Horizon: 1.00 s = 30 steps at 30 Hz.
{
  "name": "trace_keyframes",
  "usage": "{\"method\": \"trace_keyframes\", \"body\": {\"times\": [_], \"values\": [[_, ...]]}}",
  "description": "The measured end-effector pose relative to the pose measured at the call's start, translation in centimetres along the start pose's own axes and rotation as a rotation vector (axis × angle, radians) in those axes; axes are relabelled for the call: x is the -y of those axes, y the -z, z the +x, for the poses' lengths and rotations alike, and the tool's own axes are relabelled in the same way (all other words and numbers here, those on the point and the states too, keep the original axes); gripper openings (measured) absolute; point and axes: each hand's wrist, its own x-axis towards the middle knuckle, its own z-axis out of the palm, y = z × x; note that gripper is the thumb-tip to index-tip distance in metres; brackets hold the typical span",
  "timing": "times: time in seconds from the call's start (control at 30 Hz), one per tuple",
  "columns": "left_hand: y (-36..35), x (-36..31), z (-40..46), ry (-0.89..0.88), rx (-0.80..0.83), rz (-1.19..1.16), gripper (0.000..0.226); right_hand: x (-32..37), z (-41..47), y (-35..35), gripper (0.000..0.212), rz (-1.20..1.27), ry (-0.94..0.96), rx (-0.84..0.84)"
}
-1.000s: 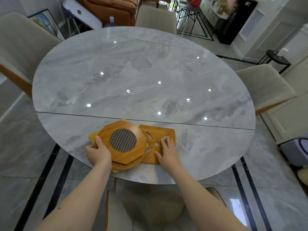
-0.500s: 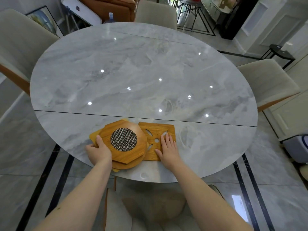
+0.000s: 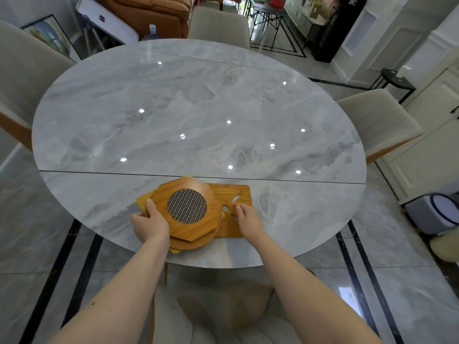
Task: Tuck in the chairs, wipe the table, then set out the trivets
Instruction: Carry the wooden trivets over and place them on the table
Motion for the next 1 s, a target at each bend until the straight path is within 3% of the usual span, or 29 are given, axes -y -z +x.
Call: {"method": "trace_keyframes", "body": {"times": [0.1, 0.17, 0.33, 0.5, 0.8, 1.0], "values": [[-0.4, -0.2, -1.1, -0.013, 0.040, 0.011, 0.036, 0.9, -1.6, 1.1, 0.032, 0.382, -0.131, -0.004], [-0.8, -0.3, -2.3, -0.043, 0.075, 0.022, 0.036, 1.0, -2.6, 1.8, 0.030, 0.480, -0.148, -0.026], [-1.8, -0.1, -6.2, -0.126, 0.189, 0.048, 0.048, -0.6, -5.8, 4.0, 0.025, 0.499, -0.155, -0.167], [-3.0, 1.1, -11.5, -0.170, 0.307, 0.092, 0.034, -3.7, -9.6, 7.7, 0.036, 0.474, -0.215, -0.312], [-7.6, 5.5, -23.5, -0.206, 0.606, 0.143, 0.037, -11.2, -18.4, 16.2, 0.041, 0.732, -0.383, -0.576], [-11.3, 8.9, -33.7, -0.269, 0.706, 0.188, 0.036, -17.8, -23.2, 22.8, 0.038, 0.826, -0.495, -0.761]]}}
